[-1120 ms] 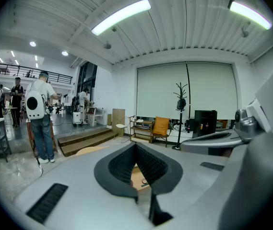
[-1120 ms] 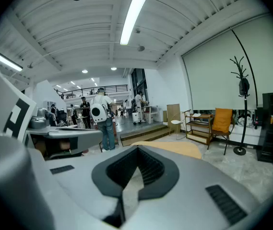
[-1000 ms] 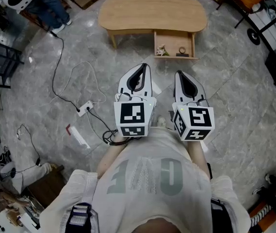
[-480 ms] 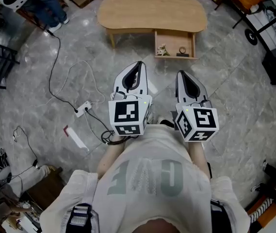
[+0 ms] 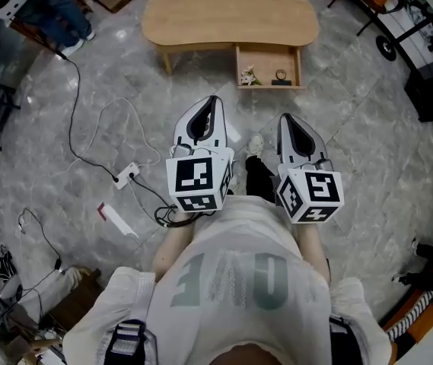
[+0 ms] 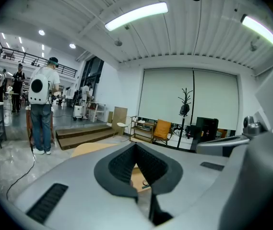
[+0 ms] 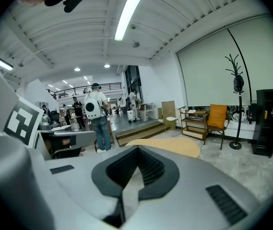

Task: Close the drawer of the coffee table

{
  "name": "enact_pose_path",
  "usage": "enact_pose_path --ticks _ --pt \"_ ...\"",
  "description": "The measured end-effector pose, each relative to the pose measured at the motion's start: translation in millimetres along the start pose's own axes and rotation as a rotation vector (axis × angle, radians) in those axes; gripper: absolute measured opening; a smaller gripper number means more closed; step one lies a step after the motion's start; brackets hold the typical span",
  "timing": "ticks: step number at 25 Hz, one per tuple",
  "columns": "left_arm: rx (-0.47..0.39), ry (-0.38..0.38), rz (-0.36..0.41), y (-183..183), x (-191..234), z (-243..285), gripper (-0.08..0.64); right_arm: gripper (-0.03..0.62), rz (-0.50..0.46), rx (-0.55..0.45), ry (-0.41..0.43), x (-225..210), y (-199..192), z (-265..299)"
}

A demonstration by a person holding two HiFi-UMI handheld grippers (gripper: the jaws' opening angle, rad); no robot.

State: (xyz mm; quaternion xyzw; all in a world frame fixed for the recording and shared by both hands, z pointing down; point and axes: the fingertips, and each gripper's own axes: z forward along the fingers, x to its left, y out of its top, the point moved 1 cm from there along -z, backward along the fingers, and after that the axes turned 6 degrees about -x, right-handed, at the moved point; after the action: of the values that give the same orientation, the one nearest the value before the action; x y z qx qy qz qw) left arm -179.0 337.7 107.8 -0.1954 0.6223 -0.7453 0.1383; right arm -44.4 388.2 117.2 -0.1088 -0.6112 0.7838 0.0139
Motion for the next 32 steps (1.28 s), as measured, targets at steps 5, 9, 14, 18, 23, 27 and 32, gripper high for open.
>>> enact_pose_path --ticks 5,9,14,18,23,27,32 --pt "0.012 0.013 0.018 2 2 34 0.009 0.006 0.003 -0.018 0.003 -22 10 32" --pt "0.030 0.018 0.046 3 3 76 0.009 0.006 0.015 -0.014 0.026 -46 15 74" --pt "0.032 0.027 0.085 17 6 149 0.008 0.006 0.017 -0.020 0.039 -88 35 140" --pt "0.037 0.053 0.077 28 10 213 0.008 0.006 0.020 -0.010 0.050 -125 52 189" --pt "0.040 0.081 0.080 44 13 282 0.008 0.006 -0.009 0.011 0.084 -167 73 244" --pt "0.027 0.120 0.069 53 19 311 0.008 0.006 -0.023 0.013 0.142 -179 86 277" --pt "0.010 0.135 0.068 63 32 331 0.008 0.006 -0.058 -0.018 0.172 -174 104 309"
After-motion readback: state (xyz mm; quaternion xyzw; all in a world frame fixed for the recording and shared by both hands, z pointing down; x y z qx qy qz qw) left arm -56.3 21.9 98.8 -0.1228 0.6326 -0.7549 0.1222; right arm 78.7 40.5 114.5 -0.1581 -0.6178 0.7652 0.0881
